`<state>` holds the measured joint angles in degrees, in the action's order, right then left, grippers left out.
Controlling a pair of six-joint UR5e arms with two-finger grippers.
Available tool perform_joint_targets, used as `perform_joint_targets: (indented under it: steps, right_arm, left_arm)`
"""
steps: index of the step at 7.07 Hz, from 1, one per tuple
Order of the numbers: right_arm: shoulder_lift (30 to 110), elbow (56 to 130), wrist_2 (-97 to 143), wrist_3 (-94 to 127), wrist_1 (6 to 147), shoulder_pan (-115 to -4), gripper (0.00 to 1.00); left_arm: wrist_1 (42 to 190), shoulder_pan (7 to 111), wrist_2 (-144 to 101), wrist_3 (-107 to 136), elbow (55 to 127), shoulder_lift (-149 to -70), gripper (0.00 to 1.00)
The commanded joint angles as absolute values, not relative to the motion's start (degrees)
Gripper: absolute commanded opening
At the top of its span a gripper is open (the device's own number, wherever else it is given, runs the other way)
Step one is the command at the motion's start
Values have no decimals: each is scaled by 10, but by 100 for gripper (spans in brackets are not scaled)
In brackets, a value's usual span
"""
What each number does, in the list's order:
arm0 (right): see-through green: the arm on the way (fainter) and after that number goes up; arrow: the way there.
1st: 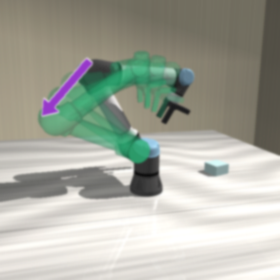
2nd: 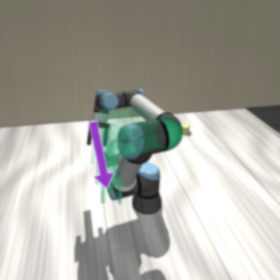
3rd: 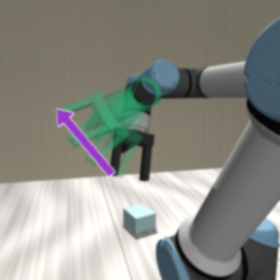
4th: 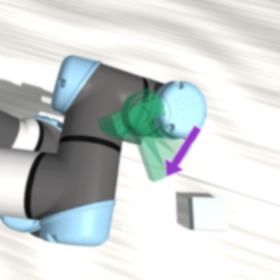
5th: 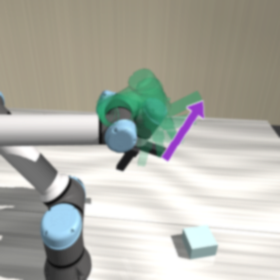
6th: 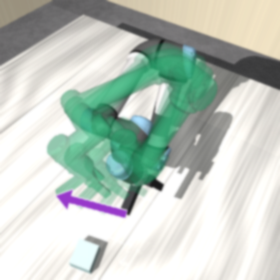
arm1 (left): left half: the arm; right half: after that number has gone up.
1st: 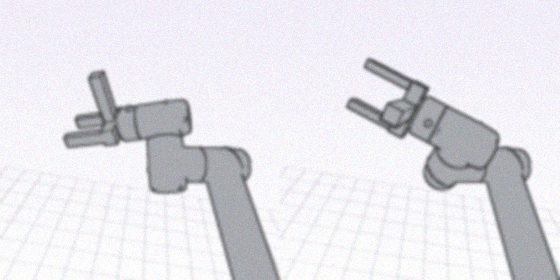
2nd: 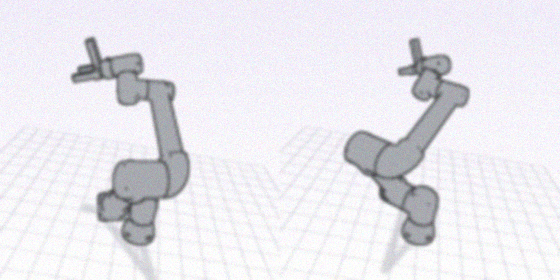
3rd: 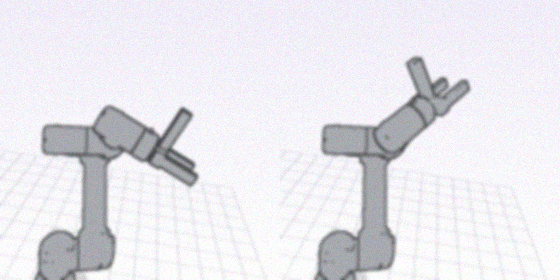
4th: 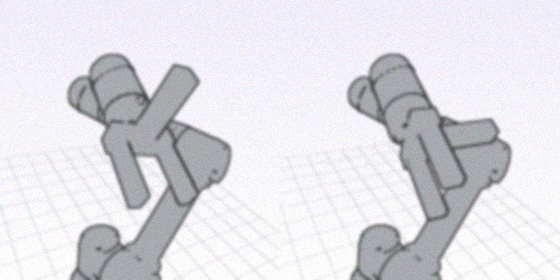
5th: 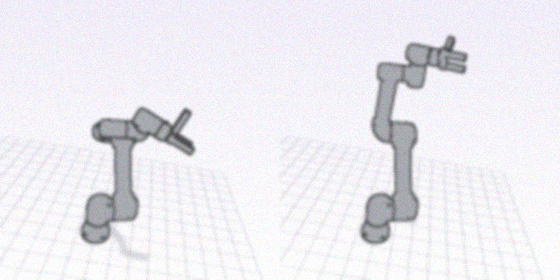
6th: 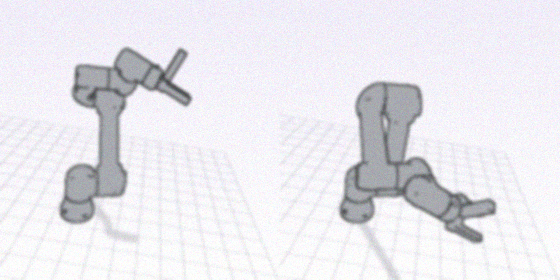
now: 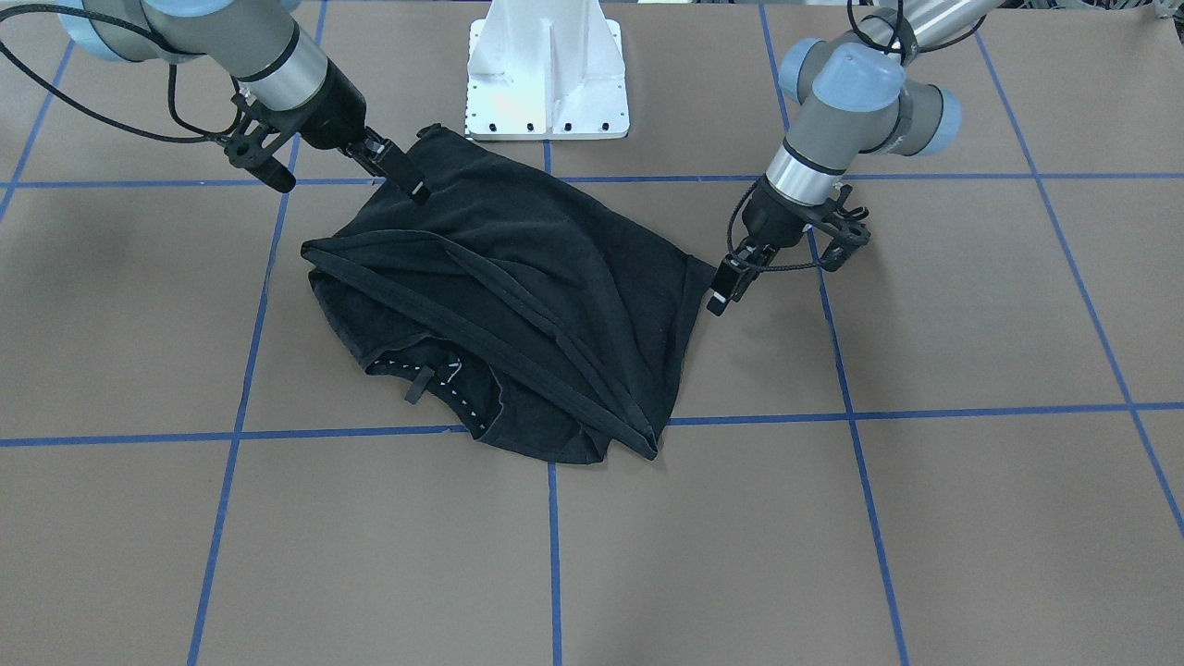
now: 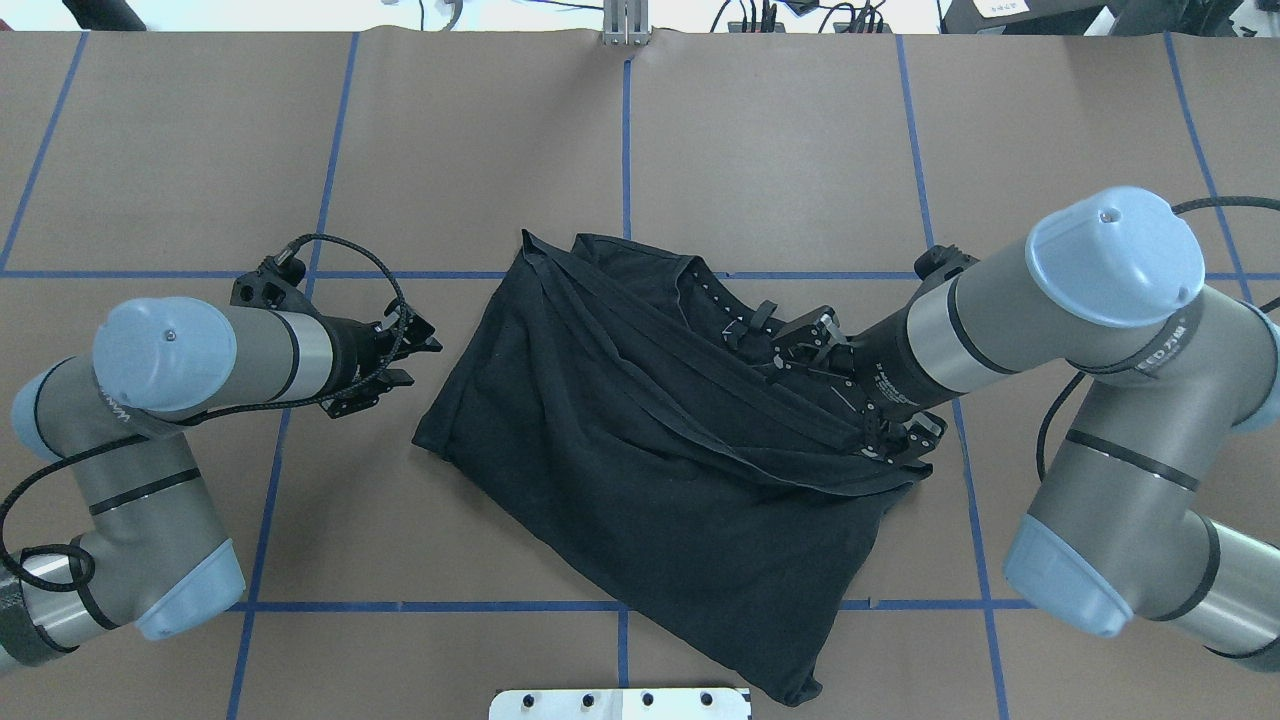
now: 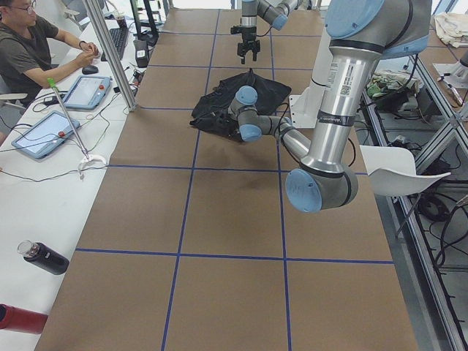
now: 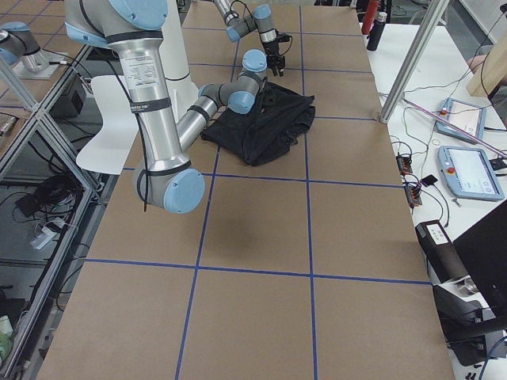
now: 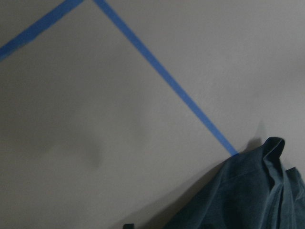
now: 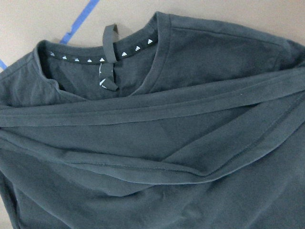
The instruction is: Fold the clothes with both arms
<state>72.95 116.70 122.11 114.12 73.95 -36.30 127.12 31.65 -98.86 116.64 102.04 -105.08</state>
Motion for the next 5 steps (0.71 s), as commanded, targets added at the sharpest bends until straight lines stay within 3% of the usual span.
perform_joint_targets:
  steps: [1,4,5]
  right_arm:
    - [716,1154,1210,1133,739,-371,100]
    - [716,1150,1201,1133,739,-371,100]
    - [716,1148,1201,1133,739,-370,100]
  left_arm:
    - [1239,288,-973,1179,1021,-1049,55]
    - [1227,263,-968,1182,1025,-1038,56]
    - [1227,262,-969,1182,1037,-1024,61]
